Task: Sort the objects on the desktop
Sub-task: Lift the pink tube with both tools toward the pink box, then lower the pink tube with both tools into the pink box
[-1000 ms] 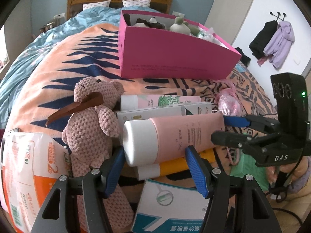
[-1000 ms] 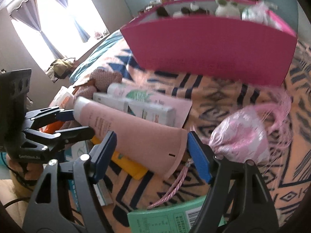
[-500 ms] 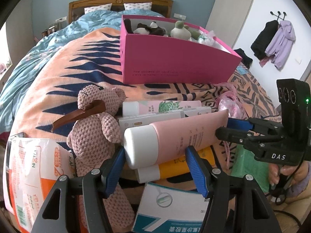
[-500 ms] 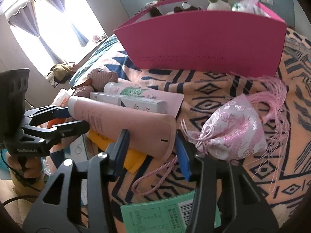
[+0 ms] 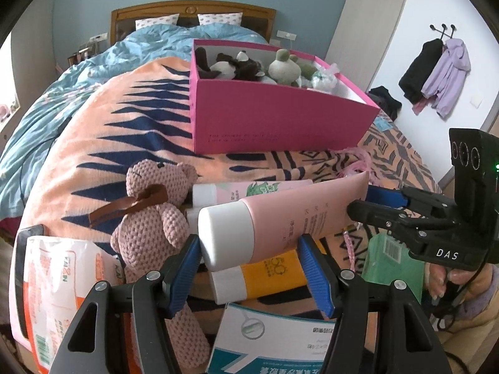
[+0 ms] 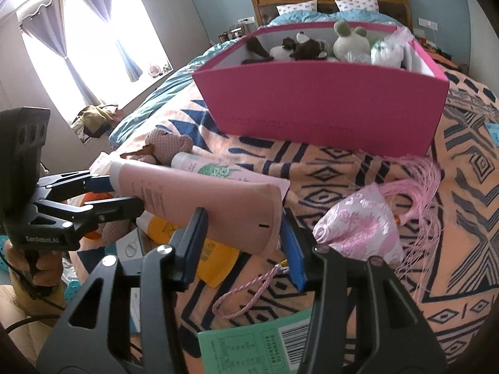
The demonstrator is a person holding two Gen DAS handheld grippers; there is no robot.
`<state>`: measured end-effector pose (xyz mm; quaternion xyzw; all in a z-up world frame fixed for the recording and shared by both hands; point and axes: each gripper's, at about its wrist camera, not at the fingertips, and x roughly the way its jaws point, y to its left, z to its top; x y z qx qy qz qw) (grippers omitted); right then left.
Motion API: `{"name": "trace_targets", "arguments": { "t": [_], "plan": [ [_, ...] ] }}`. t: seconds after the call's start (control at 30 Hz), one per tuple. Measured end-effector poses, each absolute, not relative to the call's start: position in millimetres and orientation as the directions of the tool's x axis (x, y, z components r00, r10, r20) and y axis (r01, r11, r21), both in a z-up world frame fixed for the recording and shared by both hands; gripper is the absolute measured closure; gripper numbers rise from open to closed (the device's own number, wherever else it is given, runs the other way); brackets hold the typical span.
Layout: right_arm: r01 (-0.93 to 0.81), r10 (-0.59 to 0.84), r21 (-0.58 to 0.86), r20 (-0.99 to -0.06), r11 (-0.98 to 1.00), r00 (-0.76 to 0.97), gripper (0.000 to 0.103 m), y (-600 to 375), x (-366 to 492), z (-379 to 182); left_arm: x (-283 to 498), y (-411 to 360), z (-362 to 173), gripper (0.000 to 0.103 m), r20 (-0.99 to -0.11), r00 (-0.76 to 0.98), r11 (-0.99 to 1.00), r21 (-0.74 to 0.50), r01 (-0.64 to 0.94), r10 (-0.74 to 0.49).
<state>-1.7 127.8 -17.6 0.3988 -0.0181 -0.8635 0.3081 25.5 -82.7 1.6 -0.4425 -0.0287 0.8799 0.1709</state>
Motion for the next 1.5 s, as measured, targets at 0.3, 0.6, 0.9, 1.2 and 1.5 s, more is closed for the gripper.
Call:
{"name": "trace_targets", "arguments": {
  "t": [0.3, 0.6, 0.9, 1.2, 1.5],
  "plan": [
    [0.534, -0.544, 0.244, -0.655, -0.809, -0.525, 0.054, 131, -6, 2, 17, -79, 20, 0.038, -0.75, -0.573, -0.937, -0.192, -0.291, 0.331],
    [0.546, -0.535, 0.204, -0.633, -0.813, -0.56, 0.054, 135, -18, 23, -1, -72, 37, 0.038, -0.737, -0.583, -0.932, -0.191, -0.307, 0.342],
    [0.554, -0.532, 0.172, -0.602, -0.815, -0.596, 0.054, 141, -35, 44, -22, -66, 51, 0.038, -0.731, -0.586, -0.929, -0.194, -0.316, 0.351],
    [0.556, -0.534, 0.161, -0.581, -0.816, -0.615, 0.054, 146, -50, 56, -43, -61, 59, 0.038, -0.73, -0.587, -0.93, -0.193, -0.313, 0.349],
    [0.557, -0.539, 0.164, -0.57, -0.814, -0.62, 0.054, 148, -67, 62, -57, -58, 67, 0.038, -0.727, -0.599, -0.935, -0.178, -0.307, 0.335]
  ]
}}
